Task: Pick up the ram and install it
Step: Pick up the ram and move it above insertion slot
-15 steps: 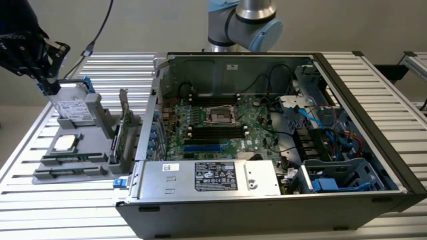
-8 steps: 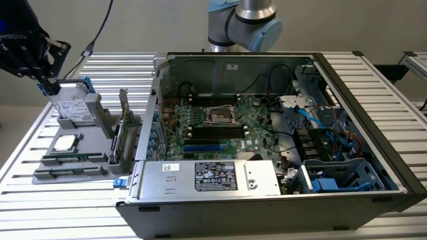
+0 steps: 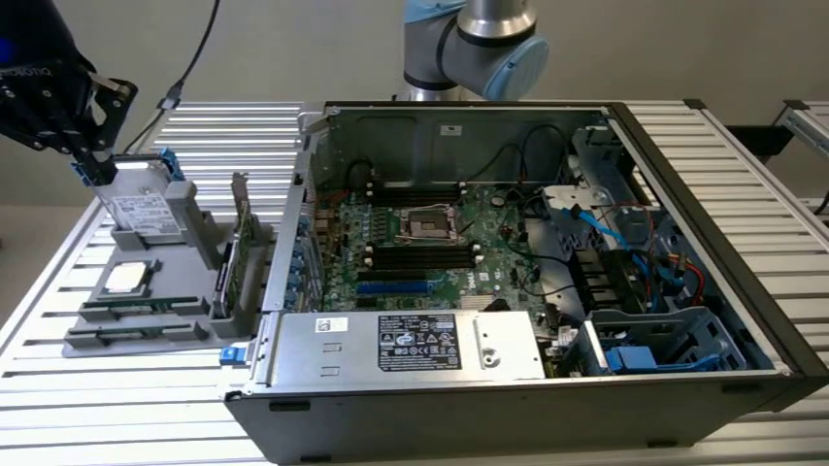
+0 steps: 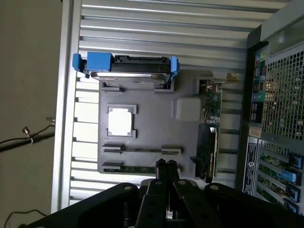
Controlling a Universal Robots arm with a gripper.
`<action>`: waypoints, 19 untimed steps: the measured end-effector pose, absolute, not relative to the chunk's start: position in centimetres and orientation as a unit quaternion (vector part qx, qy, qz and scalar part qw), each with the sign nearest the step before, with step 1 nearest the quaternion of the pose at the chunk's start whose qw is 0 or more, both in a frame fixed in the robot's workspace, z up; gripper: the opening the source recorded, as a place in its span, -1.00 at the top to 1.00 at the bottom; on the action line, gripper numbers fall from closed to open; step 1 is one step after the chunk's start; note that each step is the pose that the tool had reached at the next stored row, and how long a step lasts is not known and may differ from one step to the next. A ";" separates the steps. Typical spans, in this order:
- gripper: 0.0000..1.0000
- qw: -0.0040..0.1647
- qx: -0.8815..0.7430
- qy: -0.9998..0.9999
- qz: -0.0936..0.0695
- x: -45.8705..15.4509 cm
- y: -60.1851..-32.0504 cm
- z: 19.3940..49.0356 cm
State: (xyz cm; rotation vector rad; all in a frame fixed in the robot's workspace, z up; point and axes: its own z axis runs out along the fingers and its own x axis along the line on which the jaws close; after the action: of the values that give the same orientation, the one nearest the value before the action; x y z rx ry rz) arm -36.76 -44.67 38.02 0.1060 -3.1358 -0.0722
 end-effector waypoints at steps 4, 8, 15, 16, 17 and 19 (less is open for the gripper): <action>0.80 0.002 0.070 -0.997 -0.023 -36.8 -44.7 38.0; 0.80 0.003 0.106 -0.994 -0.023 -36.8 -44.7 37.9; 0.80 0.005 0.178 -0.984 -0.022 -36.8 -44.7 37.7; 0.80 0.005 0.187 -0.982 -0.022 -36.8 -44.7 37.6; 0.80 0.005 0.196 -0.980 -0.022 -36.8 -44.7 37.6; 0.80 0.006 0.214 -0.977 -0.022 -36.8 -44.7 37.5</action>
State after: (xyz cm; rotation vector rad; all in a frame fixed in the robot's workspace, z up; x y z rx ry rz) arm -36.76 -44.67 37.53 0.6683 -3.0571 -0.0696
